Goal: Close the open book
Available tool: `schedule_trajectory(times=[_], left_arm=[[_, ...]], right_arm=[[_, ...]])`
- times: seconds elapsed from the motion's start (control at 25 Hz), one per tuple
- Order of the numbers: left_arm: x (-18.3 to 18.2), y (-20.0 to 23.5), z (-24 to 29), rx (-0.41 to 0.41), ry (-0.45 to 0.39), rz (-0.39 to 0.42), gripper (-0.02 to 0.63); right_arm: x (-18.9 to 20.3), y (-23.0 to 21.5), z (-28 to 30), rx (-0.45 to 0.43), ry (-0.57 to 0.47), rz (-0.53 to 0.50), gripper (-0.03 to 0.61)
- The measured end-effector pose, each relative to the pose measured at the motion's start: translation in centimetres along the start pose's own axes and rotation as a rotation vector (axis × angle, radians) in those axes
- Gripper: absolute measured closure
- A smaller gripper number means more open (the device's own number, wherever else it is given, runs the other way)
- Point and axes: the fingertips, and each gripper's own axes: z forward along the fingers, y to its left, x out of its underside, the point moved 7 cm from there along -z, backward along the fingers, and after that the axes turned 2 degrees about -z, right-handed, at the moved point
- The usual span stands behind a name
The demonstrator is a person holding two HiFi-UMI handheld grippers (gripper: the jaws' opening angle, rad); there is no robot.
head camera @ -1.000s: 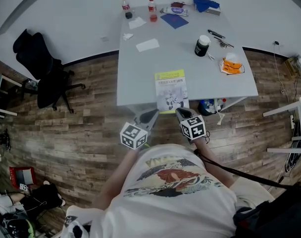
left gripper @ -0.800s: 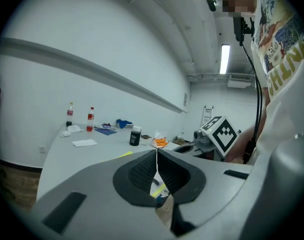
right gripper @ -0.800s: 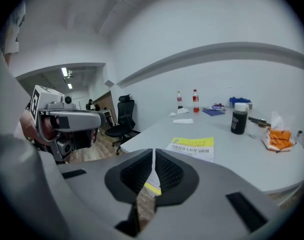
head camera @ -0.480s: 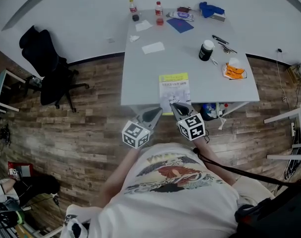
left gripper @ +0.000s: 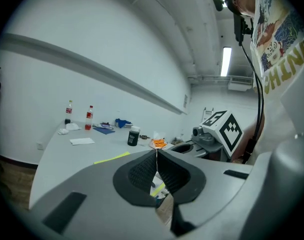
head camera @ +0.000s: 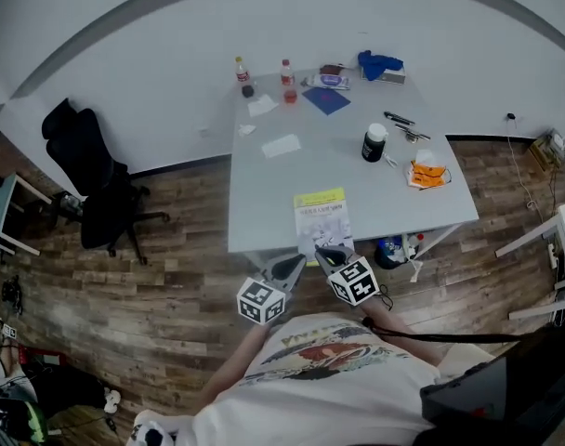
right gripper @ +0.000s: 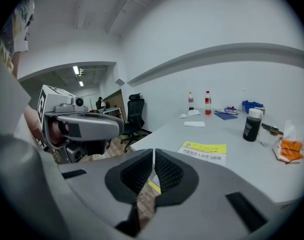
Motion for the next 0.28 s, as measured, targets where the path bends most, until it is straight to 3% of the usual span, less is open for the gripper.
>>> schedule_trajectory(times=[0.28], left_arm=[[-0.6,-1.1,1.1,-0.005,0.007,-0.029,0.601]], right_arm=[[-0.7,-0.7,-0.9,-0.019,0.011,0.008,0.549]])
